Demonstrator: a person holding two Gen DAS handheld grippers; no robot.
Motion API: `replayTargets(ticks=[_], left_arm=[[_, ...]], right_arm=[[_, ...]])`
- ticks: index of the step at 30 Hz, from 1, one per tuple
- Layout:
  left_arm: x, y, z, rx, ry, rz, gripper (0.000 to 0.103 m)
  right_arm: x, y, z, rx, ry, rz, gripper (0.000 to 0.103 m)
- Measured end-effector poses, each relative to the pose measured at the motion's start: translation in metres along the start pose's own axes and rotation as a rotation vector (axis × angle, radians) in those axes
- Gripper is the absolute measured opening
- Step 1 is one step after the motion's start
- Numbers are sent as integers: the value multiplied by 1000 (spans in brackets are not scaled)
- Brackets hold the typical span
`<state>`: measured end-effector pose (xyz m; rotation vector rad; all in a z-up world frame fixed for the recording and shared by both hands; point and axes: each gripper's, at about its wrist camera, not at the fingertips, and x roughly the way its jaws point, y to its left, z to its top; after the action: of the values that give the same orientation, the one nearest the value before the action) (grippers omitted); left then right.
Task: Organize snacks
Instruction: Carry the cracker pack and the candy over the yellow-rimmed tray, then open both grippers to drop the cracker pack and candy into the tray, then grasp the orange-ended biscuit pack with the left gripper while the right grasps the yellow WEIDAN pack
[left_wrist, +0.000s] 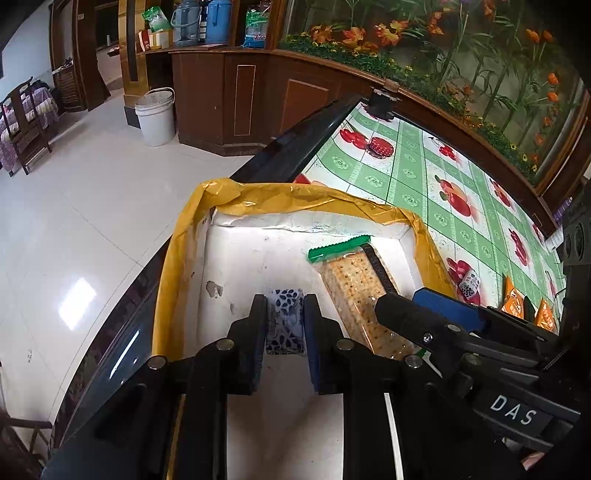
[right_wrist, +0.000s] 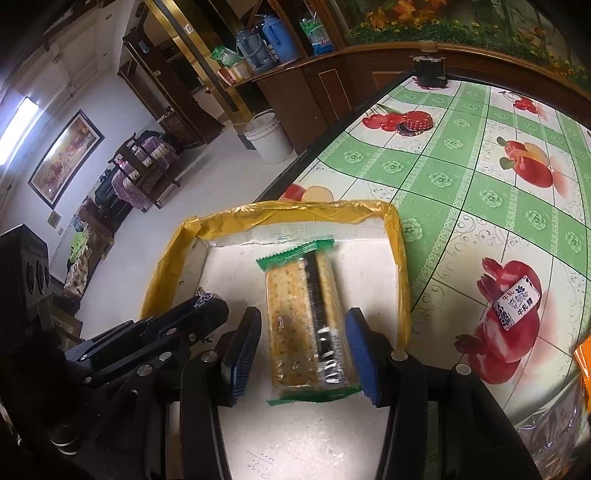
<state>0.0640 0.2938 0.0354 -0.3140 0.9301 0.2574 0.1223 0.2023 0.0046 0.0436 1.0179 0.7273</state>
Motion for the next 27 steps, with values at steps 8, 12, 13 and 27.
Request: replayTargets(ticks=[8,12,13,27], left_arm=[[-10,-3,-3,-9,-9,-26,35],[-29,0,-7,-41,-57,-50,46],[-34,0,-9,-43,-67,-57,46],[-98,-33,-45,-11,-166,-178,46]], right_arm=[[-27,-6,-6,49,-49,85,51],[-50,-13,-13,102,-108,155,51],[-56,-14,-15,120,-127,168,51],[-130,-62,-58,427,-265,454,51]])
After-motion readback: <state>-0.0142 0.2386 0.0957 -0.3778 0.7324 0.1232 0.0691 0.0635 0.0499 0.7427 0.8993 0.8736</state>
